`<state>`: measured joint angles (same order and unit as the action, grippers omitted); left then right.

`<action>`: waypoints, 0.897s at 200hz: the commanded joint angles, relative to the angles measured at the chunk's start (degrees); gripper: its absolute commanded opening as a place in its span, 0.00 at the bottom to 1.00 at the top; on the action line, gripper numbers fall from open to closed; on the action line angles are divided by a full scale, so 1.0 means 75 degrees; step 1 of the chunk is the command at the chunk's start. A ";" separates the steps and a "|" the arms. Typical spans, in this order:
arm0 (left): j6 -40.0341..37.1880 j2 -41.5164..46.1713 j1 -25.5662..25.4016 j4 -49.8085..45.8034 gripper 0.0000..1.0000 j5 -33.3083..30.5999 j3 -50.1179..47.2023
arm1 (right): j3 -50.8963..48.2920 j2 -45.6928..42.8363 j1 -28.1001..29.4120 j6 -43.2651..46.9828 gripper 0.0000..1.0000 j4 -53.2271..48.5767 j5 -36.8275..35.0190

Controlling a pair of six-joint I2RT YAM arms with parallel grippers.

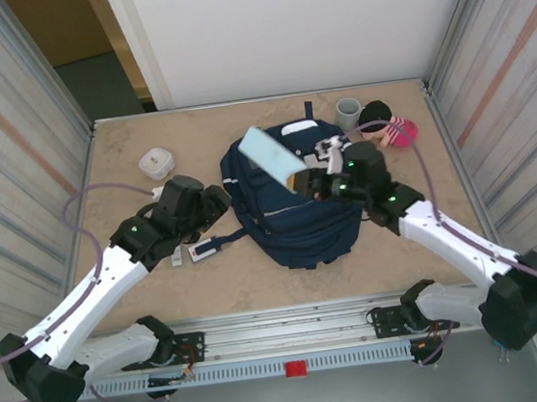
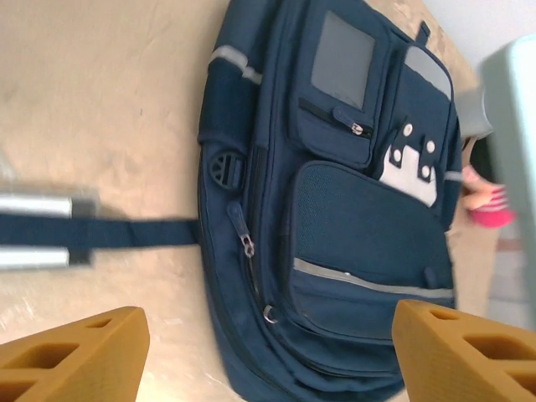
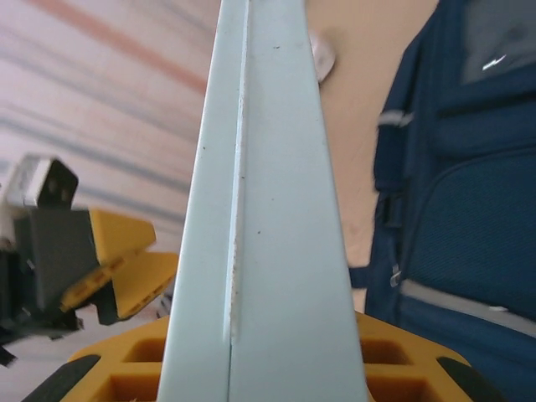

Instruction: Pack the student bag

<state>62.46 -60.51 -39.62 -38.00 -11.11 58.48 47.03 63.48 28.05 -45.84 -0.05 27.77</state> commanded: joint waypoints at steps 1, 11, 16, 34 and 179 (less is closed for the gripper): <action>-0.2973 -0.0040 -0.0085 0.0938 0.74 -0.0513 -0.0080 | 0.0034 -0.0678 -0.0988 -0.0006 0.23 -0.0944 0.0805; -0.3952 -0.0106 -0.0085 0.1600 0.73 -0.0275 -0.0228 | 0.0046 -0.0847 -0.1552 0.0042 0.23 -0.1306 0.1073; -0.4397 -0.0161 -0.0085 0.1902 0.73 -0.0131 -0.0300 | 0.0058 -0.0859 -0.1892 0.0090 0.23 -0.1505 0.1252; -0.5932 -0.0513 -0.0085 0.2771 0.72 0.0440 -0.0390 | 0.0052 -0.1177 -0.2826 0.0174 0.23 -0.2024 0.1759; -1.2147 -0.4789 -0.0985 0.4089 0.80 0.3283 0.1140 | -0.0095 -0.1450 -0.4407 0.0594 0.24 -0.3214 0.2368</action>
<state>-22.68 -93.47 -46.68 -9.76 13.93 64.23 46.76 54.22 -4.10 -42.81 -24.12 43.79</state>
